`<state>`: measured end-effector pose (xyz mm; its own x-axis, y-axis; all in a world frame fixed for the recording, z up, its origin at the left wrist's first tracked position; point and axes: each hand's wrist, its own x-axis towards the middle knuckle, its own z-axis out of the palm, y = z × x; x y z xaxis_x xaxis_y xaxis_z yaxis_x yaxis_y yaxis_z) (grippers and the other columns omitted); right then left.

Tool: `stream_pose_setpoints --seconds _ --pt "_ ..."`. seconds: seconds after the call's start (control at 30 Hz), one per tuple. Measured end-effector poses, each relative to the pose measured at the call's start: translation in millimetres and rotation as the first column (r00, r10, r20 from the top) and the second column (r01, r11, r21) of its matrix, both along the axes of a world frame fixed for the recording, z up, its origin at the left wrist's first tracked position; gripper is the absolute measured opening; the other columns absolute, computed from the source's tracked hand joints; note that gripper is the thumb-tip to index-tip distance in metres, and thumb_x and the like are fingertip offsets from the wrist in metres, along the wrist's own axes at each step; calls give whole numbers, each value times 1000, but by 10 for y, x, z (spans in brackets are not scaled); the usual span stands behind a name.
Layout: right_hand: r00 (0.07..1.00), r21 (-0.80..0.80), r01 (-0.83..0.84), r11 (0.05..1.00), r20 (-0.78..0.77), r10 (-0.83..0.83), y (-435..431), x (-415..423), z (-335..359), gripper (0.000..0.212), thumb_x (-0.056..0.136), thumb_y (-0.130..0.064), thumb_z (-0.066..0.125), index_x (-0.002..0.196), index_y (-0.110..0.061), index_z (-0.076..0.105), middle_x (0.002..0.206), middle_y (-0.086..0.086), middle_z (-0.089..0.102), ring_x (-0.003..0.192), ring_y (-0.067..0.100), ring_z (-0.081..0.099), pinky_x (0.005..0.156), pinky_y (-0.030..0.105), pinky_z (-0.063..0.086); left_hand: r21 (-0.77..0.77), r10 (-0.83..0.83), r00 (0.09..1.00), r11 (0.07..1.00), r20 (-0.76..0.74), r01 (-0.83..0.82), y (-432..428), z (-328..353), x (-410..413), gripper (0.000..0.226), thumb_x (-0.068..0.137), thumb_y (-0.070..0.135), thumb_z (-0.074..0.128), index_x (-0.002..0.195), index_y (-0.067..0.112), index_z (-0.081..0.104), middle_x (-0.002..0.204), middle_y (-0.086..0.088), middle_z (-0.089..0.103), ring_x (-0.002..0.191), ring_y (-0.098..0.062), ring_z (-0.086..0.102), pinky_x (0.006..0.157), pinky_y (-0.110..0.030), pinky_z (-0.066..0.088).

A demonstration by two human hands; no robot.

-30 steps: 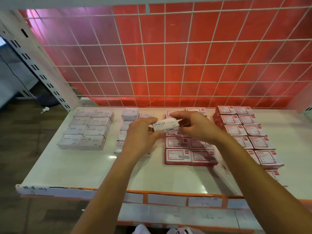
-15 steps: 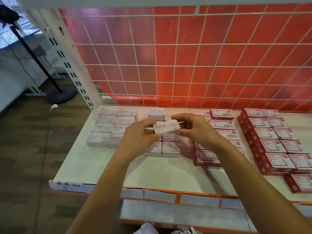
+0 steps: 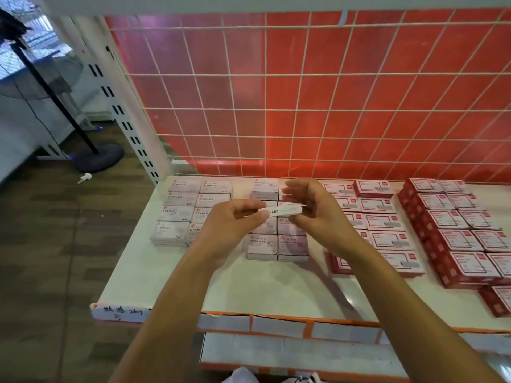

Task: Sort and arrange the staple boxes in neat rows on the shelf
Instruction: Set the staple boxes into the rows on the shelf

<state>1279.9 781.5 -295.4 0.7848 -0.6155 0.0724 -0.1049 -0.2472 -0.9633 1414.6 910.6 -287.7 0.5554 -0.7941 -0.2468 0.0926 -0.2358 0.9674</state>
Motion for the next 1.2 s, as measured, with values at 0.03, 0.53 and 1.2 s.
stream_pose_setpoints --seconds 0.03,0.53,1.2 --pt "1000 19 5 1000 -20 -5 -13 -12 0 49 81 6 66 116 -25 52 116 -6 60 107 6 59 89 25 52 -11 4 1000 1000 14 -4 -2 -7 4 21 81 10 72 101 14 71 99 -8 73 95 -20 69 86 -24 54" --pt "996 152 54 987 -79 -42 -88 -88 32 45 81 -1 69 119 -22 58 89 -3 71 89 12 67 86 30 55 -125 48 999 991 -12 -49 -114 -59 -20 41 76 -6 72 109 17 67 104 -2 73 100 -14 68 88 -31 54" --pt "946 -332 41 942 -292 -145 -321 -27 47 47 74 -17 79 119 -19 63 105 -1 59 84 11 58 74 18 49 54 16 948 998 317 -35 -271 -110 -48 53 81 5 73 130 18 57 119 5 66 100 -5 65 88 -28 55"
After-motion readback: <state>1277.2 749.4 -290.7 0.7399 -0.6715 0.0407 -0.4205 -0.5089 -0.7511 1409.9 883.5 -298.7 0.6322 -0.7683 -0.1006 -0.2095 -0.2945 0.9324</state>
